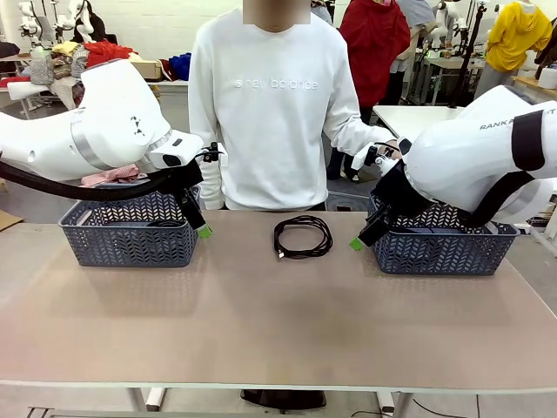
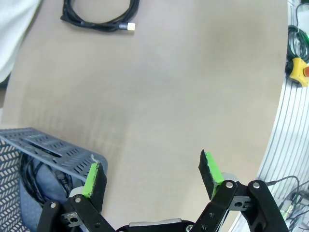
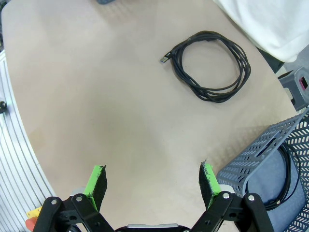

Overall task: Organize the cables according to human instructions.
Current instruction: Pick up a bundle of cables and place it in the basket indicated by the human.

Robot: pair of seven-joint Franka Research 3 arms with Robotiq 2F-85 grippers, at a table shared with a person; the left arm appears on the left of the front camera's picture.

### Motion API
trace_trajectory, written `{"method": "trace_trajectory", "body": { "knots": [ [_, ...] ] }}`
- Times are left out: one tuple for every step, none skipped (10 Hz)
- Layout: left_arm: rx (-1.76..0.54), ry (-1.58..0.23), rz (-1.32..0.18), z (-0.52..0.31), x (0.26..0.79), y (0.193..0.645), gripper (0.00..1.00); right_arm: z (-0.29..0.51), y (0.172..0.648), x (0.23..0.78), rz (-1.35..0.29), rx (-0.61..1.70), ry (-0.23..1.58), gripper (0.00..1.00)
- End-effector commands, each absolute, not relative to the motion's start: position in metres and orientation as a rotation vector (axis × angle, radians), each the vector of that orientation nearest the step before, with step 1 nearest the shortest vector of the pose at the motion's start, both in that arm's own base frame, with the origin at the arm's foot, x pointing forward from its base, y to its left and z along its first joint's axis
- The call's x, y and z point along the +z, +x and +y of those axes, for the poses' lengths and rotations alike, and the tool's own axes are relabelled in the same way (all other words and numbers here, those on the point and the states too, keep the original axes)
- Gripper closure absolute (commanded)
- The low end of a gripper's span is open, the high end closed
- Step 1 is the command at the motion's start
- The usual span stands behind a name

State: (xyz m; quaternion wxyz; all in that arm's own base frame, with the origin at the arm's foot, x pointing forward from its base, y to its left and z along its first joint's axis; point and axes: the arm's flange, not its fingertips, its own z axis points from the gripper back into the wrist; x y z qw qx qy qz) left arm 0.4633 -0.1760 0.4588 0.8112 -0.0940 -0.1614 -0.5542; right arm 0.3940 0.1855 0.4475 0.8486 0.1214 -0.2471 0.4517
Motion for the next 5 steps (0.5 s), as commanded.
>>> {"method": "trace_trajectory", "body": {
  "knots": [
    [-1.186, -0.204, -0.34, -0.174, 0.459, 0.465, 0.0, 0.185, 0.394, 0.448, -0.525, 0.949, 0.255, 0.0],
    [-1.186, -0.204, -0.34, -0.174, 0.459, 0.465, 0.0, 0.185, 0.394, 0.448, -0.525, 0.949, 0.255, 0.0],
    [-1.186, -0.204, -0.34, -0.174, 0.459, 0.465, 0.0, 0.185, 0.394, 0.447, -0.521, 0.952, 0.256, 0.0],
    [-1.186, -0.204, -0.34, -0.174, 0.459, 0.465, 0.0, 0.192, 0.402, 0.451, -0.495, 0.916, 0.262, 0.0],
    [-1.186, -0.204, -0.34, -0.174, 0.459, 0.465, 0.0, 0.202, 0.41, 0.455, -0.468, 0.89, 0.269, 0.0]
  ]
}}
